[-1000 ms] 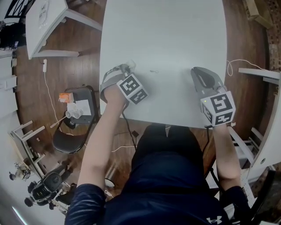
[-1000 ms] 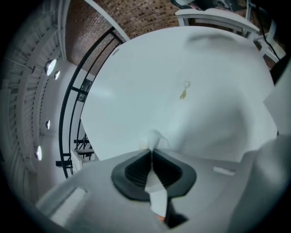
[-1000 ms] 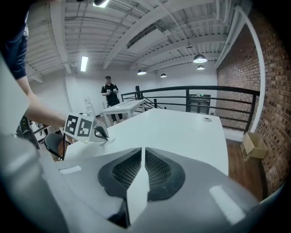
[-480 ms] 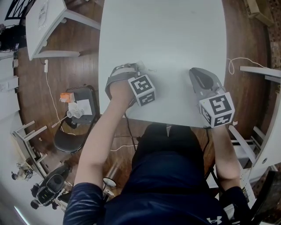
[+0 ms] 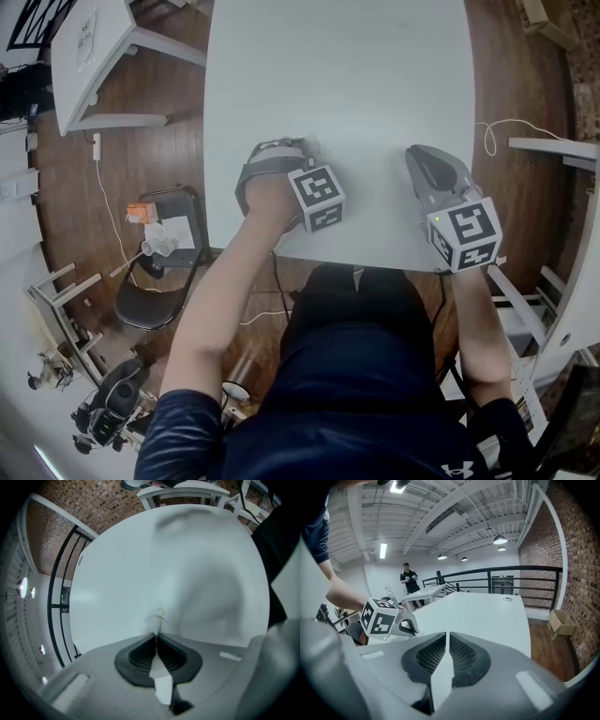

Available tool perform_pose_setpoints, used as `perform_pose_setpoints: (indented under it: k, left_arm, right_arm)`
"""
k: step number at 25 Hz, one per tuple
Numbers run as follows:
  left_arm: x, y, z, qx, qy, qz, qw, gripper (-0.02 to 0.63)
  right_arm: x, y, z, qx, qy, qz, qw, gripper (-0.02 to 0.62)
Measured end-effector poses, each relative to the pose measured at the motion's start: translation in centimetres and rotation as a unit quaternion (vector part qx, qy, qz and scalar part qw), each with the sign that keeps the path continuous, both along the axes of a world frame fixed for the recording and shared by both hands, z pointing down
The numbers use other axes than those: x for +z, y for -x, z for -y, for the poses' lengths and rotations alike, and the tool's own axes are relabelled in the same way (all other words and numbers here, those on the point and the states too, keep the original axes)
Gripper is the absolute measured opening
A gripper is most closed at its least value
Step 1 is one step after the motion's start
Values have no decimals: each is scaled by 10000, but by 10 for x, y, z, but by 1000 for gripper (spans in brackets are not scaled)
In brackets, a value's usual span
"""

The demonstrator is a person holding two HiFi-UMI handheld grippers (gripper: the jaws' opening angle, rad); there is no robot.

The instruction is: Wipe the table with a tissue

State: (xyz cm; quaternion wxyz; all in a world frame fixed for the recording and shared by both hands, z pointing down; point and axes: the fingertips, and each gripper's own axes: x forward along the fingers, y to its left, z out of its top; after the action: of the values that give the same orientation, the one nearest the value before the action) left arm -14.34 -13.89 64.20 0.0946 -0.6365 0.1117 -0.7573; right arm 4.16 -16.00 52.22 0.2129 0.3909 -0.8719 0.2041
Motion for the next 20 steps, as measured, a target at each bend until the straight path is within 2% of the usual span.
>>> perform_pose_setpoints:
  k: [13, 20]
  left_arm:
    - [2, -43, -5, 291, 203, -35, 9994, 13]
    - [2, -83, -11, 545, 304, -89, 9980, 12]
  right_arm:
    - [1, -25, 4, 170, 82, 118, 9998, 28]
    - [0, -42, 2, 250, 96, 196, 9994, 28]
